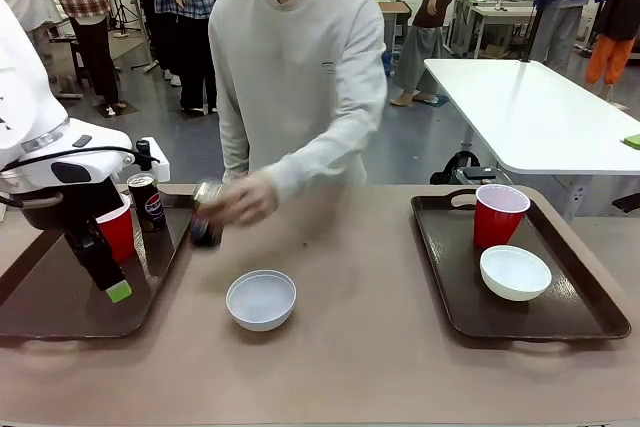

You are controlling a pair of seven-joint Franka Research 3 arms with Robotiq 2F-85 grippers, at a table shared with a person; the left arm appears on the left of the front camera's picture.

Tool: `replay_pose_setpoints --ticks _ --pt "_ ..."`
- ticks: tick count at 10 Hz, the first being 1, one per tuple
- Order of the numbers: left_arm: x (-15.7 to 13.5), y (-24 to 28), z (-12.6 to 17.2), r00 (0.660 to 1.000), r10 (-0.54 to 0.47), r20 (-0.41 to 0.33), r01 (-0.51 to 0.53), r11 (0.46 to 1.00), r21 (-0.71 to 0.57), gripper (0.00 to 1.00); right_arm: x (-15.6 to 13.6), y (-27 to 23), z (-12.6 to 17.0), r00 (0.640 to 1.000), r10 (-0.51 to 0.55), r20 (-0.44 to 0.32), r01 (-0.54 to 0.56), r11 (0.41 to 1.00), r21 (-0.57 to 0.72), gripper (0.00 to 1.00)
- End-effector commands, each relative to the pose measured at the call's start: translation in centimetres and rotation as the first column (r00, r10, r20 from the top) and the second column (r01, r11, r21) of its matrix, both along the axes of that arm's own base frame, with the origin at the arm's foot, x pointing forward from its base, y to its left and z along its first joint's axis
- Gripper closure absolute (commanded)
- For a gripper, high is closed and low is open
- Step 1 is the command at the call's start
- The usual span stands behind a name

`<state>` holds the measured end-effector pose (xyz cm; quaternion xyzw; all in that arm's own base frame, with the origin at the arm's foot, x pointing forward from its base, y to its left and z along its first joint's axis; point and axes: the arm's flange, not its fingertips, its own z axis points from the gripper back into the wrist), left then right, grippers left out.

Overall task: Prepare tableware on both trays.
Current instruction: Pick up a Picnic Bowl from the table and place it on a Handle tray.

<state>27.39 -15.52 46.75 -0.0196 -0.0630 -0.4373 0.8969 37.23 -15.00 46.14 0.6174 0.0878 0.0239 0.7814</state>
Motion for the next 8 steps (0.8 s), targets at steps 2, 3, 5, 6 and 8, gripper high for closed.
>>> replay_pose_setpoints --ticks 2,3,5,6,8 --pt "-1.4 1.4 -2.7 1.0 -0.01 -0.024 0.01 1.0 0.013 0.0 -0.2 0.1 0.3 1.0 -0.003 -0.017 0.003 1.0 0.006 0.01" --pt "-1.1 1.0 -3.1 0.999 -0.013 -0.041 0.014 1.0 0.008 0.0 -0.2 0.1 0.3 1.0 -0.003 -0.017 0.003 1.0 0.006 0.01" --pt "0.9 -1.6 -3.9 0.99 -0.028 -0.136 0.024 0.999 -0.034 0.0 -0.2 0.1 0.3 1.0 -0.003 -0.017 0.003 1.0 0.006 0.01" --pt "2.1 -2.9 -4.0 0.972 -0.041 -0.23 0.021 0.996 -0.089 0.0 -0.2 0.1 0.3 1.0 -0.003 -0.017 0.003 1.0 0.006 0.01" --pt "3.0 -5.2 -4.5 0.94 -0.102 -0.326 0.061 0.989 -0.133 0.0 -0.2 0.1 0.3 1.0 -0.003 -0.017 0.003 1.0 0.006 0.01"
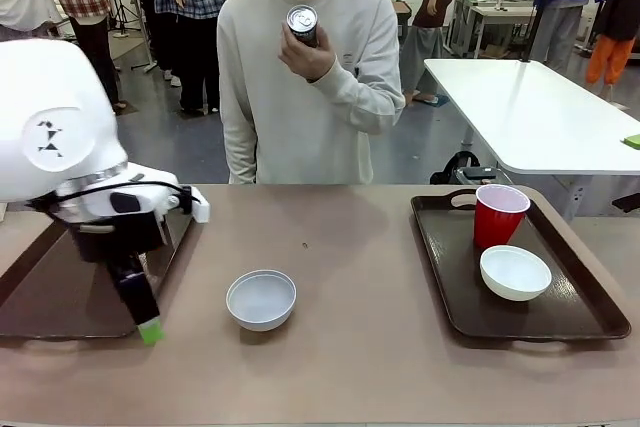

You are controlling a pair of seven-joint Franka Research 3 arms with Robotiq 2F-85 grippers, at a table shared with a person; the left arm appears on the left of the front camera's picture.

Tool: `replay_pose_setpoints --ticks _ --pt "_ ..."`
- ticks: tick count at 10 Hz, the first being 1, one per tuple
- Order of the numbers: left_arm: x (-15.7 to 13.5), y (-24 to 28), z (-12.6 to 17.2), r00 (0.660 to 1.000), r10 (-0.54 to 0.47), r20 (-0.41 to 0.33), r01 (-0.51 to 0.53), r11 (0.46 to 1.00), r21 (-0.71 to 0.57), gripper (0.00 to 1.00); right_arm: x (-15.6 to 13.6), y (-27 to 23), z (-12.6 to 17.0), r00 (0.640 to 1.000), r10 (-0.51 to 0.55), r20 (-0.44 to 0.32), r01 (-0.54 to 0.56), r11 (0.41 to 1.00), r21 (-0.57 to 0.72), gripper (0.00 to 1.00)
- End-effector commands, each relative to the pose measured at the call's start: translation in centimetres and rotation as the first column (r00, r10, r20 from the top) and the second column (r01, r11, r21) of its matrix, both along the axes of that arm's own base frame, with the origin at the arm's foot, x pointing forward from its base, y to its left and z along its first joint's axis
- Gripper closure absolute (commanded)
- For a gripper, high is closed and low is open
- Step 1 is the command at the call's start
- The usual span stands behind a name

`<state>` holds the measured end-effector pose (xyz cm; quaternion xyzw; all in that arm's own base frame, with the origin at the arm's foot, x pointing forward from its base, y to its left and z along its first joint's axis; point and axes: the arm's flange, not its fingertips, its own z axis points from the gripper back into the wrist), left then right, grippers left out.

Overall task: Prepare tableware on both trays.
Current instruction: Pick up a Picnic Bowl from the table and place it on a Handle tray.

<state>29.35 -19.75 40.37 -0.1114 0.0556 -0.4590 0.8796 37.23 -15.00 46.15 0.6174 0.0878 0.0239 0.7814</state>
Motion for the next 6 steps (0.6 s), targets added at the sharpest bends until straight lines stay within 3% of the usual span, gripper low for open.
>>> replay_pose_setpoints --ticks 1,2,3,4,6 --pt "2.2 -2.7 1.3 0.999 -0.015 -0.051 0.011 0.997 -0.075 0.0 -0.2 0.1 0.3 1.0 -0.003 -0.017 0.003 1.0 0.006 0.01" --pt "3.2 -4.4 0.3 0.999 0.038 -0.035 -0.041 0.997 -0.068 0.0 -0.2 0.1 0.3 1.0 -0.003 -0.017 0.003 1.0 0.006 0.01" --pt "3.7 -6.3 -1.2 0.99 0.125 0.063 -0.123 0.992 -0.026 0.0 -0.2 0.1 0.3 1.0 -0.003 -0.017 0.003 1.0 0.006 0.01" --pt "4.0 -7.8 -2.1 0.951 0.232 0.204 -0.236 0.972 -0.004 0.0 -0.2 0.1 0.3 1.0 -0.003 -0.017 0.003 1.0 0.006 0.01" --pt "4.1 -10.1 -3.7 0.869 0.287 0.404 -0.342 0.937 0.071 0.0 -0.2 0.1 0.3 1.0 -0.003 -0.017 0.003 1.0 0.006 0.01"
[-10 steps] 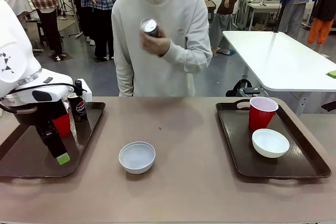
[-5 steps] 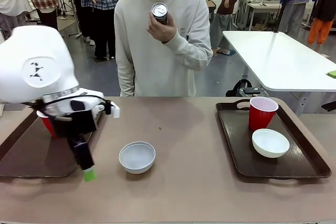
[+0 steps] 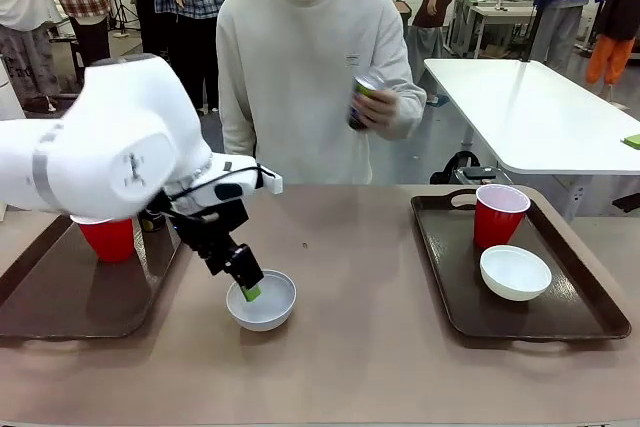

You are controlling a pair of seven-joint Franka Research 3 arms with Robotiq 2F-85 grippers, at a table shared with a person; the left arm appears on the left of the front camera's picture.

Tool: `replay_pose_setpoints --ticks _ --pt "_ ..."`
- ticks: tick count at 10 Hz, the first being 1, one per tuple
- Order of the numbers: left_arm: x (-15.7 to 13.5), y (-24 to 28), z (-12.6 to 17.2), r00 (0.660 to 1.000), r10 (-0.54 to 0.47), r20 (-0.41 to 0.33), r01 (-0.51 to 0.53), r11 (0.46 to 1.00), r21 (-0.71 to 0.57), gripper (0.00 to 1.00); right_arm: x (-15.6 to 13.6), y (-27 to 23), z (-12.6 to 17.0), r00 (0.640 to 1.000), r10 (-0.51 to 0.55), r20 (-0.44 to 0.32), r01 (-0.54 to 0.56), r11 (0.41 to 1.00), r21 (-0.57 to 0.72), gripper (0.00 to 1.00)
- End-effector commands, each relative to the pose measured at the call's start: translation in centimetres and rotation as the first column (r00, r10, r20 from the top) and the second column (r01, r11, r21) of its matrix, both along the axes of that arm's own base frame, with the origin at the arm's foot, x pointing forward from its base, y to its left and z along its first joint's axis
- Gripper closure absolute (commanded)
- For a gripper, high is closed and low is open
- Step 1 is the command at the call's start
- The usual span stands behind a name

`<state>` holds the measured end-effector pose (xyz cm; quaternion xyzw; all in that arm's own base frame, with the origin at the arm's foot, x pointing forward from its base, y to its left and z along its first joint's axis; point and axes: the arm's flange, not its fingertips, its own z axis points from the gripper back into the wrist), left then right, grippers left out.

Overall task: Prepare tableware on both trays.
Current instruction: Pick up a Picnic Bowl from the table and place it on a Handle tray.

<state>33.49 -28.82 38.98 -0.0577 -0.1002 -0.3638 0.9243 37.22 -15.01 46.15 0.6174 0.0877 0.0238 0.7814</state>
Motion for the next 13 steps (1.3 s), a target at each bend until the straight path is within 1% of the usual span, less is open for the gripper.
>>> replay_pose_setpoints --ticks 1,2,3,4,5,6,7,8,9,11,12,13 --pt "-0.2 -2.0 -3.5 0.975 0.17 0.141 -0.199 0.955 0.219 0.0 -0.2 0.1 0.3 1.0 -0.002 -0.017 0.003 1.0 0.006 0.01" --pt "-0.3 -2.7 -4.1 0.97 0.175 0.167 -0.214 0.943 0.253 0.0 -0.2 0.1 0.3 1.0 -0.002 -0.017 0.003 1.0 0.006 0.01" --pt "-0.2 -3.1 -4.5 0.974 0.169 0.152 -0.206 0.938 0.28 0.0 -0.2 0.1 0.3 1.0 -0.002 -0.017 0.003 1.0 0.006 0.01" --pt "-0.2 -3.1 -4.8 0.983 0.153 0.098 -0.175 0.938 0.298 0.0 -0.2 0.1 0.3 1.0 -0.002 -0.017 0.003 1.0 0.006 0.01" --pt "0.5 -2.7 -4.9 0.989 0.144 0.023 -0.145 0.952 0.27 0.0 -0.2 0.1 0.3 1.0 -0.002 -0.017 0.003 1.0 0.006 0.01" --pt "1.0 -2.2 -4.6 0.99 0.135 -0.033 -0.126 0.973 0.195 0.08 -0.2 0.1 0.3 1.0 -0.002 -0.017 0.003 1.0 0.006 0.01" --pt "1.9 -1.8 -4.7 0.987 0.156 -0.047 -0.147 0.975 0.167 0.54 -0.2 0.1 0.3 1.0 -0.002 -0.017 0.003 1.0 0.006 0.01" --pt "2.4 -1.5 -4.7 0.984 0.171 -0.047 -0.163 0.977 0.139 0.65 -0.2 0.1 0.3 1.0 -0.002 -0.017 0.003 1.0 0.006 0.01" --pt "2.6 -1.4 -4.6 0.983 0.176 -0.044 -0.17 0.978 0.123 1.0 -0.2 0.1 0.3 1.0 -0.002 -0.017 0.003 1.0 0.006 0.01" --pt "2.5 -1.3 -4.3 0.982 0.182 -0.04 -0.176 0.977 0.119 1.0 -0.2 0.1 0.3 1.0 -0.002 -0.017 0.003 1.0 0.006 0.01" --pt "2.5 -1.2 -4.1 0.983 0.182 -0.039 -0.176 0.978 0.116 0.83 -0.2 0.1 0.3 1.0 -0.002 -0.017 0.003 1.0 0.006 0.01" --pt "2.4 -1.0 -3.8 0.982 0.186 -0.04 -0.181 0.977 0.112 0.92 -0.2 0.1 0.3 1.0 -0.002 -0.017 0.003 1.0 0.006 0.01"
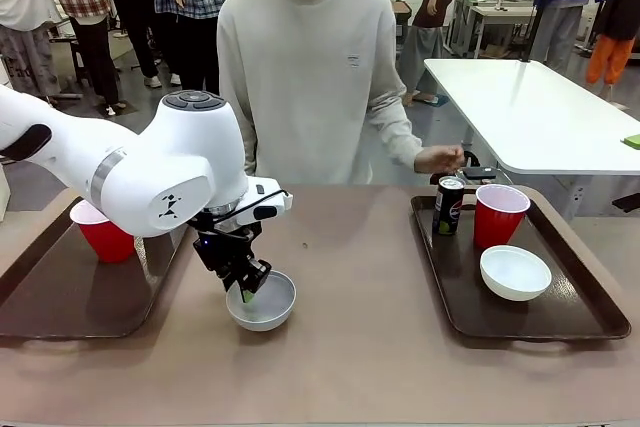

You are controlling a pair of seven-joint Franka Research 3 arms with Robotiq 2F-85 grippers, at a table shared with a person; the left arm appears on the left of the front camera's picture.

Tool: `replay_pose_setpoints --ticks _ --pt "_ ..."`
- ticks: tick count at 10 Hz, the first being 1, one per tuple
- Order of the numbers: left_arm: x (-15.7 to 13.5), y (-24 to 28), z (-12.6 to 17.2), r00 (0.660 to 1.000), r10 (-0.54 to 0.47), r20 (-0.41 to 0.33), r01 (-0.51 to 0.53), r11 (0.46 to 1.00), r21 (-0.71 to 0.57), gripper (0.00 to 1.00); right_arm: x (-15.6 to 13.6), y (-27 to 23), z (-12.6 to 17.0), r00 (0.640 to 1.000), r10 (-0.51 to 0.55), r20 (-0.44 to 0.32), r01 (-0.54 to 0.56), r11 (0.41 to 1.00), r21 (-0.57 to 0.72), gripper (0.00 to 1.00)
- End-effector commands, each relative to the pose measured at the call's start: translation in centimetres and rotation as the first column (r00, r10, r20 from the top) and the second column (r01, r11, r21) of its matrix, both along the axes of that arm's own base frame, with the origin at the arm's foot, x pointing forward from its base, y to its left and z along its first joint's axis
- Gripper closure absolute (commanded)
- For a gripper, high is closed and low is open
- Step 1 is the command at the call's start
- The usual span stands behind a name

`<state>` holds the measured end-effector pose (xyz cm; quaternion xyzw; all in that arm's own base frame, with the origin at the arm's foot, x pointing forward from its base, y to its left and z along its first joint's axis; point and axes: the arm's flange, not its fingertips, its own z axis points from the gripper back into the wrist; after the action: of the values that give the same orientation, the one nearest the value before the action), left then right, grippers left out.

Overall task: Prepare tableware on both trays.
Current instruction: Pick up a Picnic Bowl from the table and place it on a Handle tray.

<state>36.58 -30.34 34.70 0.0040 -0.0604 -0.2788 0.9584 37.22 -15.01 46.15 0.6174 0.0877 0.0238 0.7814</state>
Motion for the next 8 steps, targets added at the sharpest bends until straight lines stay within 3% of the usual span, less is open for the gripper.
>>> replay_pose_setpoints --ticks 1,5,6,8 --pt "-0.7 0.6 0.7 1.0 -0.003 -0.006 0.003 1.0 -0.028 1.0 -0.2 0.1 0.3 1.0 -0.002 -0.017 0.002 1.0 0.006 0.01" --pt "-1.0 1.6 2.5 0.997 0.008 -0.072 -0.016 0.992 -0.122 1.0 -0.2 0.1 0.3 1.0 -0.002 -0.017 0.002 1.0 0.006 0.01" --pt "-1.6 2.2 3.9 0.998 0.014 -0.065 -0.024 0.987 -0.16 1.0 -0.2 0.1 0.3 1.0 -0.002 -0.017 0.002 1.0 0.006 0.01" --pt "-3.2 5.5 9.3 1.0 0.006 0.03 0.0 0.984 -0.176 1.0 -0.2 0.1 0.3 1.0 -0.002 -0.017 0.002 1.0 0.006 0.01"
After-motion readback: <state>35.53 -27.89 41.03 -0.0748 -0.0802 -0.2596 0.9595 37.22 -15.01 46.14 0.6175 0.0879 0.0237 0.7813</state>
